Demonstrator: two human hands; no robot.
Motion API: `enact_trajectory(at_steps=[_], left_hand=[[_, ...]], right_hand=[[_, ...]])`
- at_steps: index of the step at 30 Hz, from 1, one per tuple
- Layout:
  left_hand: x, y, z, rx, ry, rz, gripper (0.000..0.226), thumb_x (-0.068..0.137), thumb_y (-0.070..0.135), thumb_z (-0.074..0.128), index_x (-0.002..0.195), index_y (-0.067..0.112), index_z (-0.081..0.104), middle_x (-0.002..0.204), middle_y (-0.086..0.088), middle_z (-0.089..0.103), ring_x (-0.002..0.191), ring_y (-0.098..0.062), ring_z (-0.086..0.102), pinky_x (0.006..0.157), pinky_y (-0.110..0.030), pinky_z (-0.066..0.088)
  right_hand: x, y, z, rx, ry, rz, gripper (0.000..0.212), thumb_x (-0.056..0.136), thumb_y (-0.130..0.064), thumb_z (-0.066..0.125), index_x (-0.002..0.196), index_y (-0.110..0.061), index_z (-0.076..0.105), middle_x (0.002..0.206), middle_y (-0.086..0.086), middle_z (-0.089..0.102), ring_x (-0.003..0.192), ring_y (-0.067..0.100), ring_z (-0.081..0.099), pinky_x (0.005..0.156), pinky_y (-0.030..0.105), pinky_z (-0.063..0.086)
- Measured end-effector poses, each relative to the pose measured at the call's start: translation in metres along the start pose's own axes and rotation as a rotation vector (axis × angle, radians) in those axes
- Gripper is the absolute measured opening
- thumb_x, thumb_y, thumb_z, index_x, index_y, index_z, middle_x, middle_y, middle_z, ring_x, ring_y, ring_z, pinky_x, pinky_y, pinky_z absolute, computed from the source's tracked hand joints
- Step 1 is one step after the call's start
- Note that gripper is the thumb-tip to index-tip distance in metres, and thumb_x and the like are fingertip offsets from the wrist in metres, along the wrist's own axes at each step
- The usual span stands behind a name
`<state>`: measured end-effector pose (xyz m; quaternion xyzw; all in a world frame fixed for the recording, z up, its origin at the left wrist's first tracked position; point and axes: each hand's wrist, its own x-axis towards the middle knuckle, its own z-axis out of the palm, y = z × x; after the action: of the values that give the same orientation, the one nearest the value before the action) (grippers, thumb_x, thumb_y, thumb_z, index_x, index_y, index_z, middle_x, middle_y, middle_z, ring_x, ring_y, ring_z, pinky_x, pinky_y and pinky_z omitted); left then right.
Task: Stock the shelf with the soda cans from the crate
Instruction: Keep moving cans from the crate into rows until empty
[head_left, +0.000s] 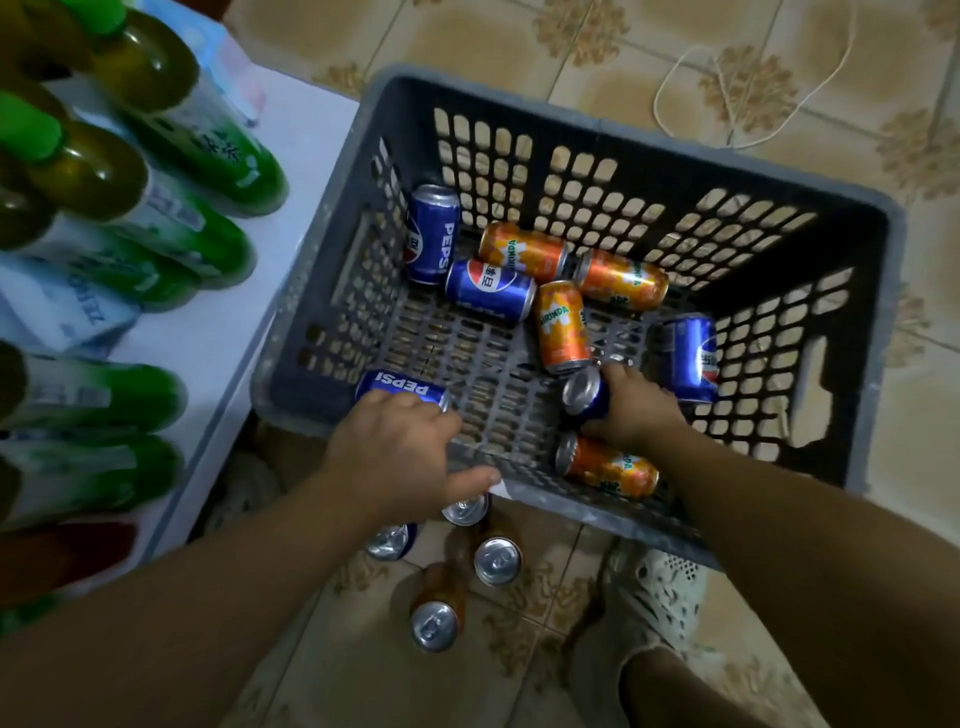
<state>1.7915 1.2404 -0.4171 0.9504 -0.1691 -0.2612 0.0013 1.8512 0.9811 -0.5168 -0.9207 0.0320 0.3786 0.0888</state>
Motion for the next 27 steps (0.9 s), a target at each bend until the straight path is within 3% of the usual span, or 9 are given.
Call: enact_trajectory(at_steps=[5, 12, 16, 18, 19, 21, 23, 25, 27], left_hand=[[-0.003, 0.004, -0.019, -0.104, -0.208, -0.054, 0.076, 0.081, 0.080, 0.028, 0.132, 0.027, 0.048, 0.133, 0.000, 0.055, 0.121, -0.022, 0.049, 0.100, -0.040, 0.034], [-0.058, 0.034, -0.088, -0.653, -0.046, -0.151, 0.082, 0.080, 0.060, 0.063, 0.147, 0.024, 0.032, 0.149, 0.000, 0.040, 0.133, -0.019, 0.042, 0.107, -0.037, 0.038], [-0.115, 0.038, -0.140, -1.006, 0.161, -0.105, 0.071, 0.078, 0.033, 0.077, 0.138, 0.024, 0.039, 0.124, 0.010, 0.054, 0.117, -0.007, 0.053, 0.093, -0.024, 0.045], [-0.147, 0.033, -0.167, -1.148, 0.265, -0.130, 0.072, 0.080, 0.017, 0.075, 0.139, 0.019, 0.034, 0.118, 0.011, 0.049, 0.110, -0.005, 0.050, 0.076, -0.008, 0.042], [-0.162, 0.030, -0.179, -1.218, 0.306, -0.140, 0.069, 0.082, 0.011, 0.074, 0.138, 0.017, 0.034, 0.119, 0.009, 0.050, 0.109, -0.008, 0.052, 0.070, -0.008, 0.043], [-0.193, 0.021, -0.202, -1.420, 0.388, -0.146, 0.059, 0.086, 0.009, 0.069, 0.135, 0.016, 0.038, 0.118, -0.002, 0.060, 0.102, -0.017, 0.061, 0.070, -0.014, 0.049], [-0.229, 0.016, -0.225, -1.694, 0.443, -0.199, 0.044, 0.091, 0.014, 0.062, 0.129, 0.024, 0.042, 0.108, -0.005, 0.064, 0.088, -0.021, 0.066, 0.071, -0.033, 0.053], [-0.262, 0.012, -0.243, -1.840, 0.509, -0.215, 0.035, 0.093, 0.015, 0.060, 0.123, 0.025, 0.045, 0.106, -0.006, 0.063, 0.086, -0.025, 0.067, 0.073, -0.042, 0.055], [-0.293, 0.004, -0.258, -1.843, 0.624, -0.190, 0.038, 0.091, 0.010, 0.062, 0.123, 0.023, 0.048, 0.113, -0.010, 0.062, 0.090, -0.028, 0.066, 0.074, -0.044, 0.057]], right_hand=[[-0.066, -0.027, -0.046, 0.332, 0.113, -0.083, 0.074, 0.072, -0.040, 0.080, 0.131, -0.021, 0.040, 0.126, 0.003, 0.056, 0.110, 0.025, 0.057, 0.089, 0.036, 0.048], [-0.180, -0.084, -0.125, 0.709, 0.240, -0.278, 0.079, 0.073, -0.030, 0.081, 0.137, -0.032, 0.036, 0.116, -0.009, 0.050, 0.107, 0.015, 0.054, 0.090, 0.035, 0.051], [-0.245, -0.116, -0.166, 0.799, 0.340, -0.372, 0.061, 0.073, -0.022, 0.081, 0.117, -0.025, 0.039, 0.100, -0.012, 0.053, 0.090, 0.010, 0.057, 0.065, 0.018, 0.046], [-0.278, -0.133, -0.182, 0.853, 0.357, -0.407, 0.061, 0.072, -0.022, 0.082, 0.114, -0.026, 0.037, 0.101, -0.009, 0.052, 0.090, 0.011, 0.056, 0.063, 0.020, 0.047], [-0.295, -0.142, -0.189, 0.906, 0.350, -0.420, 0.067, 0.068, -0.026, 0.082, 0.117, -0.028, 0.037, 0.108, -0.004, 0.052, 0.096, 0.016, 0.057, 0.069, 0.026, 0.053], [-0.330, -0.160, -0.200, 1.021, 0.319, -0.453, 0.080, 0.054, -0.035, 0.081, 0.122, -0.038, 0.037, 0.123, 0.004, 0.047, 0.106, 0.027, 0.058, 0.080, 0.045, 0.059], [-0.360, -0.176, -0.208, 1.068, 0.296, -0.536, 0.080, 0.052, -0.033, 0.078, 0.124, -0.030, 0.043, 0.126, 0.007, 0.051, 0.106, 0.030, 0.060, 0.083, 0.051, 0.057], [-0.388, -0.191, -0.214, 1.065, 0.257, -0.617, 0.068, 0.060, -0.021, 0.079, 0.120, -0.022, 0.048, 0.124, 0.012, 0.055, 0.104, 0.030, 0.062, 0.085, 0.048, 0.057], [-0.412, -0.205, -0.220, 0.958, 0.253, -0.683, 0.063, 0.068, -0.011, 0.080, 0.122, -0.018, 0.048, 0.116, 0.011, 0.058, 0.096, 0.022, 0.065, 0.080, 0.036, 0.059]])
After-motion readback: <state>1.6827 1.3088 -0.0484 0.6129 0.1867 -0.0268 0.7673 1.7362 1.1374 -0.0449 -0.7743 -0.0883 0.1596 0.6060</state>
